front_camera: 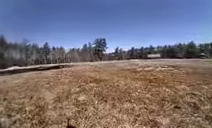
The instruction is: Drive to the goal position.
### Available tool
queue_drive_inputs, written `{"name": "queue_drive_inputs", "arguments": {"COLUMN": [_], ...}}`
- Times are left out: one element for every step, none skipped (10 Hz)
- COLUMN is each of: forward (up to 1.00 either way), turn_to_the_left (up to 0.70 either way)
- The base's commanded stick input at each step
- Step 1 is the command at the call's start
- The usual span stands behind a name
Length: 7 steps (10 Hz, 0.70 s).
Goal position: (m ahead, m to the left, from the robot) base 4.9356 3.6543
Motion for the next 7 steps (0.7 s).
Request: {"name": "queue_drive_inputs", "arguments": {"forward": [0.70, 0.70, 0.70, 0.70, 0.70, 0.70, 0.70], "turn_to_the_left": [0.00, 0.00, 0.15, 0.35, 0.35, 0.35, 0.35]}}
